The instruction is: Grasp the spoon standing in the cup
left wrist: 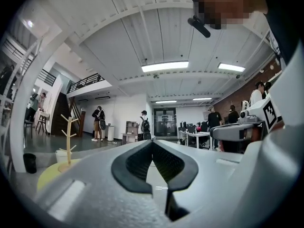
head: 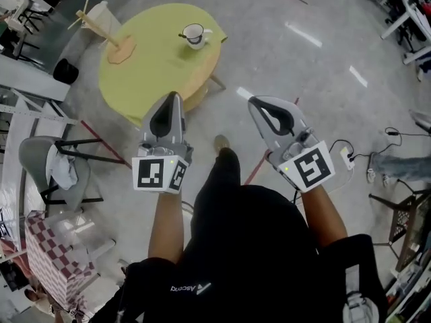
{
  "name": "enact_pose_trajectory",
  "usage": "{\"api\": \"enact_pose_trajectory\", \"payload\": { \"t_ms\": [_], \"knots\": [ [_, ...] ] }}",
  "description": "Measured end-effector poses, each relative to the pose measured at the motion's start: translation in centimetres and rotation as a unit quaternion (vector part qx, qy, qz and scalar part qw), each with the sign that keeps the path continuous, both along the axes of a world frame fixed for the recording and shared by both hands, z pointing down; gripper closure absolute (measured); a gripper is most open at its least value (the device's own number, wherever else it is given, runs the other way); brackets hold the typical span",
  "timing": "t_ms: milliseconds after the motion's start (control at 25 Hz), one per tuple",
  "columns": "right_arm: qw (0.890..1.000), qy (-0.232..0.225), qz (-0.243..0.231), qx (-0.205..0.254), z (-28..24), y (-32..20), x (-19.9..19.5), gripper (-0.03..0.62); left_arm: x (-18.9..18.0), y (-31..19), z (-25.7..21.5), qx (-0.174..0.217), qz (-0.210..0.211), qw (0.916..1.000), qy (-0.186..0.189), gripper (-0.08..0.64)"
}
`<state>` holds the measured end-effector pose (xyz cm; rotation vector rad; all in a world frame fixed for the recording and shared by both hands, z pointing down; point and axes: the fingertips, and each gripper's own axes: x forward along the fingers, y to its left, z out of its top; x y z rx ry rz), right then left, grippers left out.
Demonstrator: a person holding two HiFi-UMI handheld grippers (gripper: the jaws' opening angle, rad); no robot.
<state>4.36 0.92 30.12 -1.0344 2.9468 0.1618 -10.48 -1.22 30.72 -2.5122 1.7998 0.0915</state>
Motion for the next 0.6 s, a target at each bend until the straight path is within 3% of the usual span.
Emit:
{"api": "enact_pose_trajectory", "payload": {
  "t_ms": [320, 600],
  "knots": [
    [1.000, 0.020, -0.005, -0.001, -0.5, -14.1, -5.7, 0.589, -3.9, -14.5, 2.4, -0.021, 0.008, 0.9997, -0.006, 0.548],
    [0.999, 0.032, -0.012, -0.010, -0.2, -21.3, -8.0, 0.589, -4.6, -21.7, 4.9, -0.053, 0.015, 0.9984, -0.011, 0.545]
  ]
}}
